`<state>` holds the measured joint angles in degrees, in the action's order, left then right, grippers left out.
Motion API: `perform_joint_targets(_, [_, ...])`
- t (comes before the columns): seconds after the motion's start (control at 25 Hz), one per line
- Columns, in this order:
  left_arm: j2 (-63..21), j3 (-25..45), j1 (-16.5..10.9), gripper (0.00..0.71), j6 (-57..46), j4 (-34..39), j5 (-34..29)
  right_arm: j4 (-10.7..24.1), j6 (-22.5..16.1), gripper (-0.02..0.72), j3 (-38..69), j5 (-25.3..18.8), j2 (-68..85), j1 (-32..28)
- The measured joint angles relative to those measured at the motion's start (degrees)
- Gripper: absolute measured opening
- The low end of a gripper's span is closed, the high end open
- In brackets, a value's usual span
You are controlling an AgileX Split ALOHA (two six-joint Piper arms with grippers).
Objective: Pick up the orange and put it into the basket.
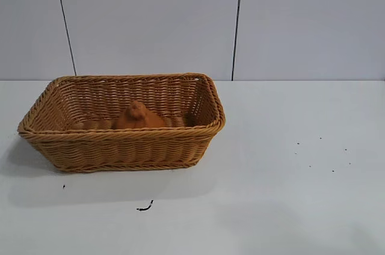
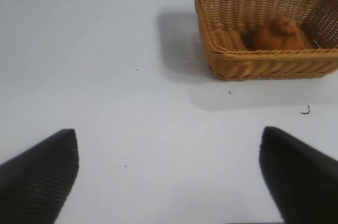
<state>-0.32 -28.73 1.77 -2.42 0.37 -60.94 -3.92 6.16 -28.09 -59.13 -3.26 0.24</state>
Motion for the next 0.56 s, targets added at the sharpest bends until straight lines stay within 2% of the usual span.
perform_joint_targets(0.56, [0.00,0.00,0.00,0.666,0.00,0.05,0.00,0.18,0.00,0.628,0.00,0.38,3.49,0.00])
